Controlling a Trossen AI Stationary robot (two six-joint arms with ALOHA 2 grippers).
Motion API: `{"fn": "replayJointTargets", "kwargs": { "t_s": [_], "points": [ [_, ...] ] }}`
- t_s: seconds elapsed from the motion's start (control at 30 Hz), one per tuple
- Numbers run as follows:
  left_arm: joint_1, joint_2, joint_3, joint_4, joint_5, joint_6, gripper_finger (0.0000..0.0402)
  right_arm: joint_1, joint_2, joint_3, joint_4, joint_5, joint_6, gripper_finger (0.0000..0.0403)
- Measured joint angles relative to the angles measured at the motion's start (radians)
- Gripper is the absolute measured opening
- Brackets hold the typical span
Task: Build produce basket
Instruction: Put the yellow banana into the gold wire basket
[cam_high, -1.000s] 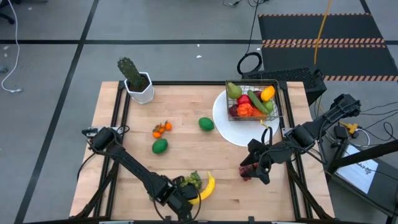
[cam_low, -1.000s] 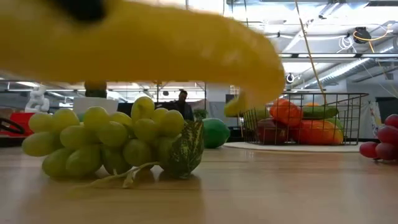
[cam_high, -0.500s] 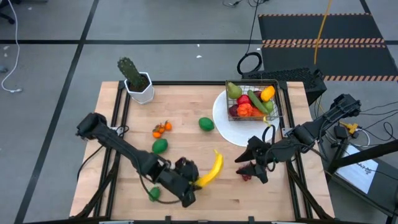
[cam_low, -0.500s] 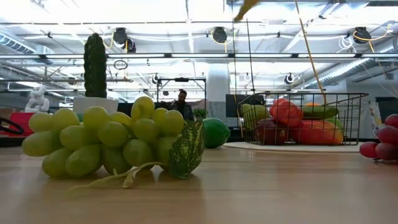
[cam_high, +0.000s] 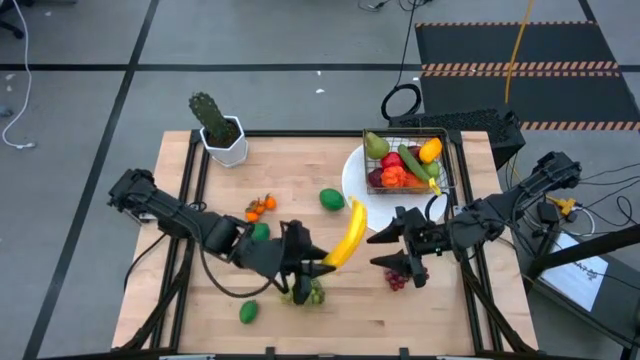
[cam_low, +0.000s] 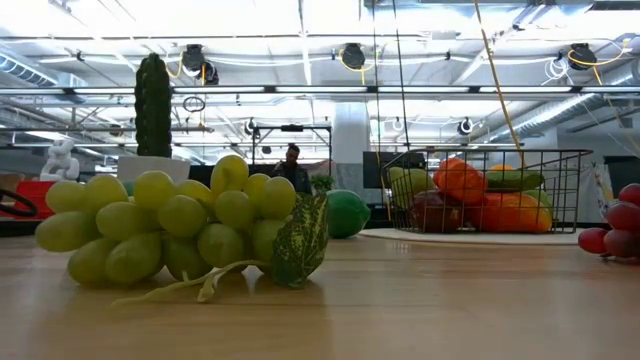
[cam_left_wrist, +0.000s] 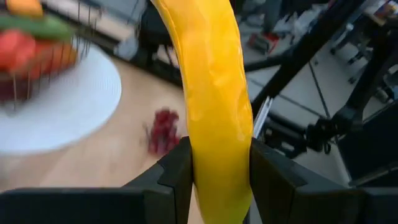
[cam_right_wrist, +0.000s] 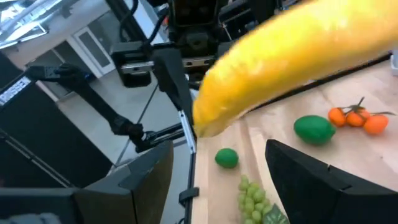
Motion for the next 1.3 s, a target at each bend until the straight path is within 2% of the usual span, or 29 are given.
{"fn": "replayJointTargets", "kwargs": {
  "t_s": [0.23, 0.53, 0.9, 1.13, 1.3],
  "points": [
    [0.061, 0.002, 0.000, 0.173, 0.001, 0.152, 0.0130, -0.048, 0.000, 0.000, 0.018, -0.003, 0.007, 0.0251],
    [0.135, 0.002, 0.000, 0.332, 0.020, 0.291, 0.0143, -0.100, 0.000, 0.000, 0.212, -0.004, -0.071, 0.0251],
    [0.197, 0.002, 0.000, 0.379, 0.084, 0.305, 0.0139, -0.202, 0.000, 0.000, 0.375, -0.004, -0.110, 0.0251],
    [0.216, 0.002, 0.000, 0.399, 0.089, 0.325, 0.0144, -0.250, 0.000, 0.000, 0.464, -0.005, -0.158, 0.0251],
    [0.219, 0.002, 0.000, 0.399, 0.089, 0.325, 0.0144, -0.271, 0.000, 0.000, 0.478, -0.017, -0.152, 0.0233]
  ]
}}
